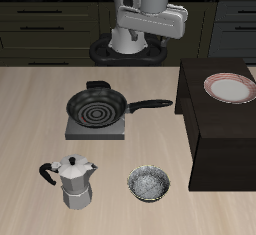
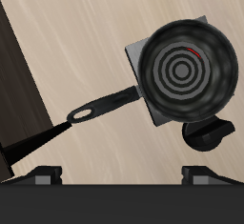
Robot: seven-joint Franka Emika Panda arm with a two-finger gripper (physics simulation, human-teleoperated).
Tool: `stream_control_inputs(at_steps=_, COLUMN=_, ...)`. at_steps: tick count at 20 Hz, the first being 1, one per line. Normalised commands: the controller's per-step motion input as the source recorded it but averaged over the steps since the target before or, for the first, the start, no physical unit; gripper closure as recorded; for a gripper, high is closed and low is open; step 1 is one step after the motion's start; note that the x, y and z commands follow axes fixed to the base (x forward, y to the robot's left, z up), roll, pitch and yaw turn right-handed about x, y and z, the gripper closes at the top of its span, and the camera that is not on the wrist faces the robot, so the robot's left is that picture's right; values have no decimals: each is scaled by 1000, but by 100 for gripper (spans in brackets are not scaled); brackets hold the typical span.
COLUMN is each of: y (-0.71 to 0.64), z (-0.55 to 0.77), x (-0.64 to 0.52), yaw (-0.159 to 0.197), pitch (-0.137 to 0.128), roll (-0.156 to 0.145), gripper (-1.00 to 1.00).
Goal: Place the frypan on the top layer of the shelf
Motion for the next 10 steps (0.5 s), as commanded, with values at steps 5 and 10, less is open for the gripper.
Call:
stream_control_inputs(at_steps=5, y=101, z=-57, x=92, yaw=-131, pitch=21, roll=28, gripper=-100)
stream_control_inputs(at_steps=10, y=53, z=-98, x=90, yaw=-138, pitch=18, roll=15, gripper=-100)
